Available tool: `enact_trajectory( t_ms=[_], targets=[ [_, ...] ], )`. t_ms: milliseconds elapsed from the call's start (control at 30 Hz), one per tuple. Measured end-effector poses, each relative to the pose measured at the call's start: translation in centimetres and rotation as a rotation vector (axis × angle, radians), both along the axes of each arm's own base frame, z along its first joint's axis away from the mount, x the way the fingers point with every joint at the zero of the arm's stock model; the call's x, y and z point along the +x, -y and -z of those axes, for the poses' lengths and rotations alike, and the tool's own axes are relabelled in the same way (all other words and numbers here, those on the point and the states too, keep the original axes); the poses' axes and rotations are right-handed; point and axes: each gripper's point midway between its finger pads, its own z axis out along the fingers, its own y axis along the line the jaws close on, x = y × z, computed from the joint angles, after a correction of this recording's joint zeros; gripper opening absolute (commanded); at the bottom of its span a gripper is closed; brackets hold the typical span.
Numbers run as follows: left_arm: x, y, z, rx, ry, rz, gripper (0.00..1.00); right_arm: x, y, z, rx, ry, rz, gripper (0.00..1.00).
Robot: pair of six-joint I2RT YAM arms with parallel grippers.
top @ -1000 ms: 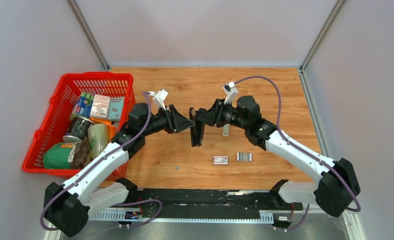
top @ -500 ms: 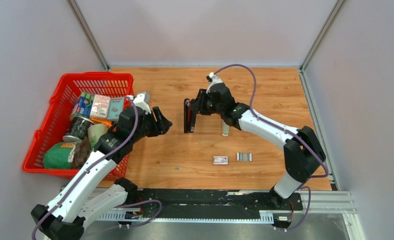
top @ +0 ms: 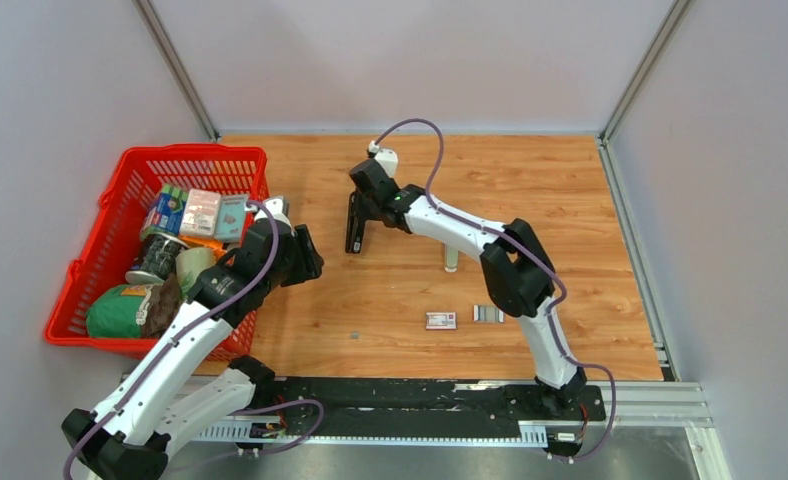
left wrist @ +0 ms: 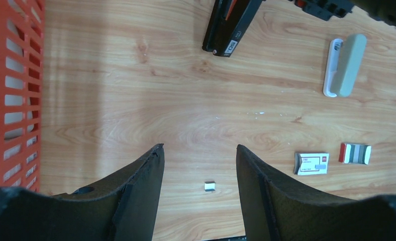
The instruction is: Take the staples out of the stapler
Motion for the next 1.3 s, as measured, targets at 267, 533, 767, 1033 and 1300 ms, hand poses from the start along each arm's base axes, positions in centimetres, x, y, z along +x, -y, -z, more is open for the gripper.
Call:
enact_trajectory(
  t_ms=[267, 533, 767, 1033, 1300],
  targets=[
    [-0.2, -0.4, 0.3, 0.020, -0.012, -0.006, 0.62, 2.3, -1.6, 2.3, -0.092, -0.003, 0.087, 0.04],
    [-0.3, -0.2, 0.3, 0.019, -0.013, 0.008, 0.62, 3.0, -1.4, 2.7, -0.124, 0.005, 0.128, 0.36],
    [-0.4, 0.0, 0.5, 0.020, -0.023, 0.025, 0.62, 3.2, -1.6, 3.6, -0.126, 0.001, 0.130, 0.50],
    [-0.5, 0.5, 0.8, 0.012, -0.042, 0.047, 0.62, 3.5, -2.1, 3.2, -0.101, 0.016, 0.126, 0.62],
    [-0.6, 1.1, 0.7, 0.009, -0.035, 0.102, 0.61, 1.2, 0.0, 1.7, -0.098, 0.024, 0.099, 0.70]
  ],
)
